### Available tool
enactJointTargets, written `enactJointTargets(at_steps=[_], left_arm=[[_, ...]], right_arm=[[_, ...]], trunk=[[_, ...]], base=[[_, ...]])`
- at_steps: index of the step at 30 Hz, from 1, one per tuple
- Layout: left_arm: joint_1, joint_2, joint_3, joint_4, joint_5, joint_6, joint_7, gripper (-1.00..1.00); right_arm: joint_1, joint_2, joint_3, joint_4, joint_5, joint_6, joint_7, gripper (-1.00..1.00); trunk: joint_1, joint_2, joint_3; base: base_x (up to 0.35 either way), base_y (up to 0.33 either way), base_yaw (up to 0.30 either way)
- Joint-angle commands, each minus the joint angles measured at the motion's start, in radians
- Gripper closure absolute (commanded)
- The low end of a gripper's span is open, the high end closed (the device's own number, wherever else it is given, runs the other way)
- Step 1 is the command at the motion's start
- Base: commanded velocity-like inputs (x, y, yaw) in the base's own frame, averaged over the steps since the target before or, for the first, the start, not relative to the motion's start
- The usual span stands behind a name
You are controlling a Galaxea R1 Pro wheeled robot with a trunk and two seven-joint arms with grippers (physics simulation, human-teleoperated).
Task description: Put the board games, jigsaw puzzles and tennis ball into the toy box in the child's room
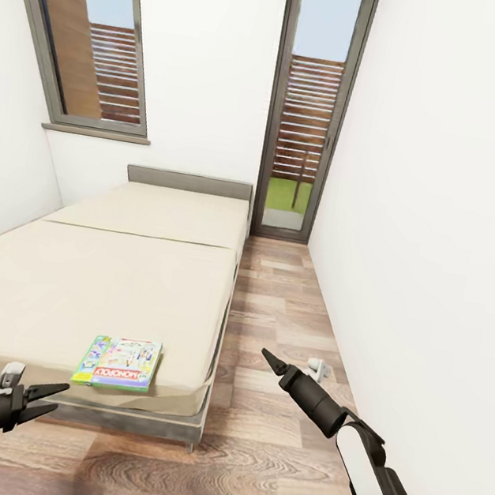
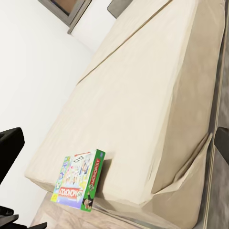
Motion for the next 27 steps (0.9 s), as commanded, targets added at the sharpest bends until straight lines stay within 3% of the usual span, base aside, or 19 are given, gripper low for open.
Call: enactJointTargets(at_steps=[1, 27], left_arm=[[-0.001, 0.001, 0.001, 0.0, 0.001, 0.01, -0.003, -1.0], [-0.001, 0.001, 0.001, 0.0, 0.001, 0.012, -0.006, -1.0]], right_arm=[[-0.001, -0.001, 0.001, 0.0, -0.007, 0.004, -0.001, -1.0], [-0.001, -0.001, 0.001, 0.0, -0.007, 0.004, -0.001, -1.0]], trunk=[[0.0, 0.0, -0.001], [0.0, 0.0, -0.001]], base=[[0.036, 0.005, 0.0], [0.065, 0.016, 0.0]])
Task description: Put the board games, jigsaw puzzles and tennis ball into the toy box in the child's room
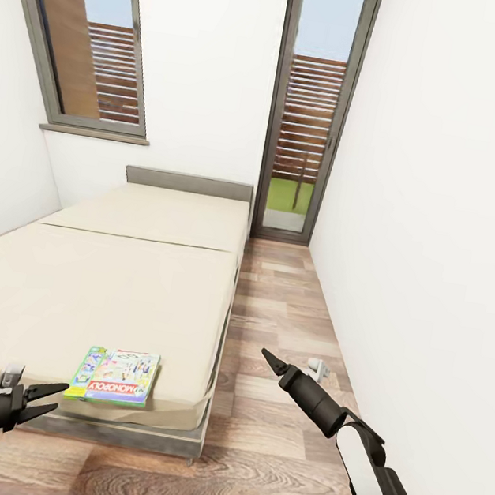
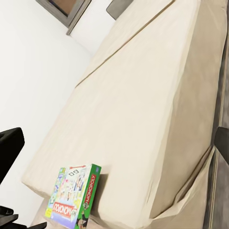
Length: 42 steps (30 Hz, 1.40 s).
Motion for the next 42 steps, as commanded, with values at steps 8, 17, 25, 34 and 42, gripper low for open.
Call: enactJointTargets(at_steps=[8, 17, 25, 34, 42], left_arm=[[-0.001, 0.0, 0.002, 0.0, 0.001, 0.012, -0.003, -1.0], [-0.001, 0.0, 0.004, 0.0, 0.0, 0.012, -0.003, -1.0], [-0.001, -0.001, 0.004, 0.0, 0.001, 0.011, -0.003, -1.0], [-0.001, -0.001, 0.004, 0.0, 0.001, 0.011, -0.002, -1.0], [-0.001, -0.001, 0.004, 0.0, 0.001, 0.011, -0.002, -1.0]], right_arm=[[-0.001, -0.001, 0.0, 0.0, -0.007, 0.004, -0.001, -1.0], [-0.001, -0.001, 0.001, 0.0, -0.007, 0.004, -0.001, -1.0], [-0.001, -0.001, 0.001, 0.0, -0.007, 0.004, -0.001, -1.0], [-0.001, -0.001, 0.001, 0.0, -0.007, 0.004, -0.001, -1.0], [-0.001, -0.001, 0.001, 0.0, -0.007, 0.004, -0.001, -1.0]], trunk=[[0.019, -0.035, -0.017], [0.053, -0.098, -0.045], [0.069, -0.126, -0.057], [0.069, -0.126, -0.057], [0.069, -0.126, -0.057]], base=[[0.001, 0.0, 0.0], [0.0, 0.0, 0.0], [0.0, 0.0, 0.0], [0.0, -0.022, 0.0], [0.0, -0.148, 0.0]])
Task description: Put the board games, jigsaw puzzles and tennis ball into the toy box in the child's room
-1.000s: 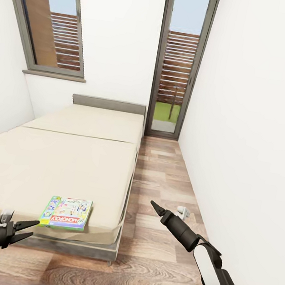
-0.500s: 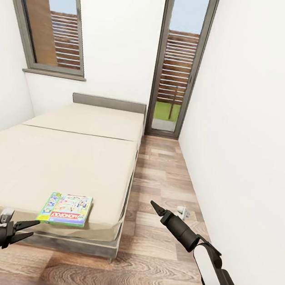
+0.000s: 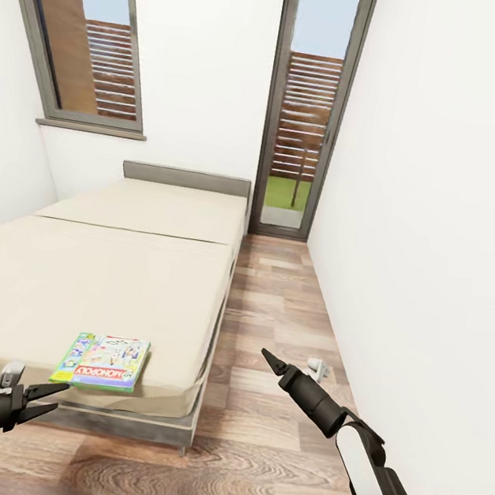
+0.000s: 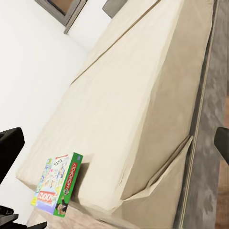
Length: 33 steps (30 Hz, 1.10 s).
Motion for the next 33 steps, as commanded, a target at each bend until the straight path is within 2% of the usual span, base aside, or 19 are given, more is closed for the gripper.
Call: enactJointTargets(at_steps=[1, 9, 26, 33], left_arm=[[-0.001, 0.0, 0.001, 0.0, 0.001, 0.01, -0.003, -1.0], [-0.001, 0.0, 0.001, 0.0, 0.0, 0.008, -0.003, -1.0], [-0.001, 0.0, 0.001, 0.0, 0.001, 0.007, -0.003, -1.0], [-0.001, 0.0, 0.001, 0.0, 0.001, 0.007, -0.003, -1.0]], right_arm=[[-0.001, -0.001, 0.001, 0.0, -0.007, 0.004, -0.001, -1.0], [-0.001, -0.001, 0.001, 0.0, -0.007, 0.004, -0.001, -1.0], [-0.001, 0.002, 0.001, 0.0, -0.007, 0.004, -0.001, -1.0], [-0.001, 0.003, 0.001, 0.0, -0.007, 0.004, -0.001, -1.0]], trunk=[[0.0, 0.0, -0.001], [0.0, 0.0, -0.001], [0.0, 0.0, -0.001], [0.0, 0.0, -0.001]], base=[[0.007, -0.034, 0.0], [0.153, -0.009, 0.0], [0.015, 0.0, 0.0], [0.134, 0.011, 0.0]])
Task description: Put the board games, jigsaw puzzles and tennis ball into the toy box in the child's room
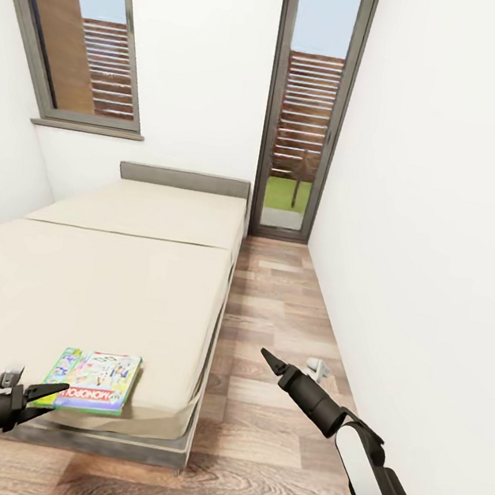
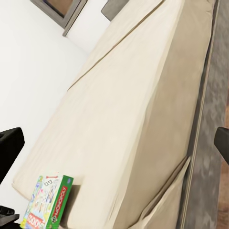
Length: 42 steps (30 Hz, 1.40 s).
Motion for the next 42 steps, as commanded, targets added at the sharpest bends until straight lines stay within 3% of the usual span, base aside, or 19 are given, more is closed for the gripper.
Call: enactJointTargets(at_steps=[1, 23, 24, 37, 42], left_arm=[[-0.001, 0.0, 0.001, 0.0, 0.001, 0.01, -0.003, -1.0], [-0.001, 0.0, 0.0, 0.0, 0.001, 0.011, -0.003, -1.0], [-0.001, 0.0, 0.0, 0.0, 0.001, 0.012, -0.003, 1.0], [-0.001, 0.0, 0.001, 0.0, 0.001, 0.014, -0.004, 1.0], [-0.001, 0.0, 0.001, 0.0, 0.001, 0.014, -0.004, 1.0]], right_arm=[[-0.001, -0.001, 0.001, 0.0, -0.007, 0.005, -0.001, -1.0], [-0.001, -0.001, 0.001, 0.0, -0.007, -0.001, -0.001, -1.0], [-0.001, -0.001, 0.001, 0.0, -0.007, -0.001, -0.001, -1.0], [-0.001, 0.0, 0.001, 0.0, -0.007, -0.002, -0.001, -1.0], [-0.001, -0.001, 0.001, 0.0, -0.007, -0.002, -0.001, -1.0]], trunk=[[0.0, 0.0, -0.001], [0.0, 0.0, -0.001], [0.0, 0.0, -0.001], [0.0, 0.0, -0.001], [-0.019, 0.035, 0.015]], base=[[0.101, 0.007, 0.0], [0.011, 0.001, 0.0], [0.0, 0.0, 0.0], [0.0, 0.0, 0.0], [0.0, 0.0, 0.0]])
